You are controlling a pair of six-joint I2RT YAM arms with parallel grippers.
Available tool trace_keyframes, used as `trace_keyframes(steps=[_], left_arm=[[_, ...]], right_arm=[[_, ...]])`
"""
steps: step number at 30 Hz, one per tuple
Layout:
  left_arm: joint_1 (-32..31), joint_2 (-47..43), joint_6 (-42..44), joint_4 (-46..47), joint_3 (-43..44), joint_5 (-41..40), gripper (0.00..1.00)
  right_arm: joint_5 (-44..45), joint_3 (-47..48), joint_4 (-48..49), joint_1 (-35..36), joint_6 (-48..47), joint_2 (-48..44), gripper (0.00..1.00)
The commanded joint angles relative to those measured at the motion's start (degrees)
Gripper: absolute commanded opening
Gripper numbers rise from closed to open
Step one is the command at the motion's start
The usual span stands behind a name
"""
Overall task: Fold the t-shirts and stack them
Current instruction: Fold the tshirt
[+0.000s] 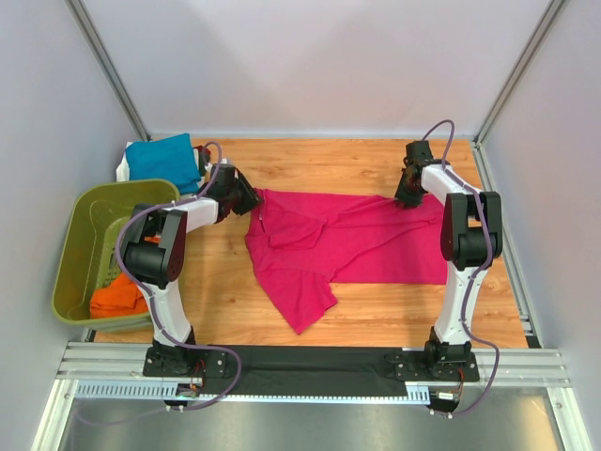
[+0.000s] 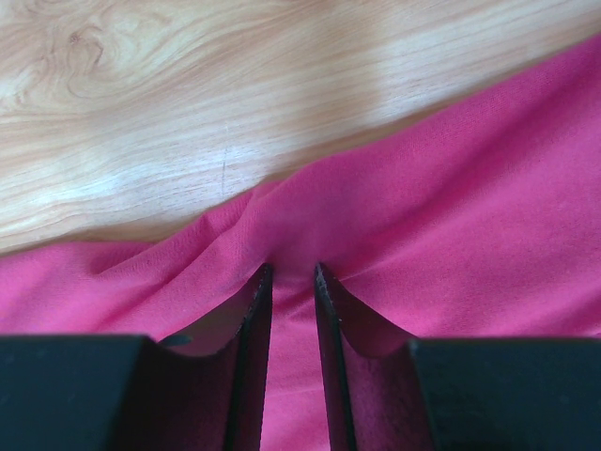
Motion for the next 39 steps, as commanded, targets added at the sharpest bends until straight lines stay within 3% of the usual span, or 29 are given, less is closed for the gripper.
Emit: trace_keyframes(steps=[1,14,17,18,19,28,39], left_arm=[[-0.05,-0.80,1.30,0.39,0.17,-0.50,0.41],[-0.76,2.28,-0.55,1.97,0.61,1.62,0.28],[-0.76,1.58,-0.55,1.80,0.69,1.18,0.16],[-0.76,1.31,-0.46,1.36,0.61,1.00,0.04],[-0.76,0.62,-0.46,1.01,0.52,0.13,0.00],[-0.76,-6.33,-4.06,-2.69,-3.08,-5.94,0.00],[-0.76,-6.86,-7.31,-3.83,-4.67,-5.33,0.00]], right_arm=[[0.15,0.33,-0.40,0.09,0.06,0.85,0.27],[0.41,0.60,-0.58,0.09,-0.12,1.02,0.26],[0.32,0.60,-0.58,0.18,-0.12,1.02,0.26],[0.32,0.68,-0.66,0.09,-0.12,1.02,0.26],[0.32,0.68,-0.67,0.09,-0.12,1.02,0.26],[-0.03,0.60,-0.58,0.09,0.32,1.11,0.26],[0.23,0.51,-0.67,0.18,0.06,0.94,0.26]])
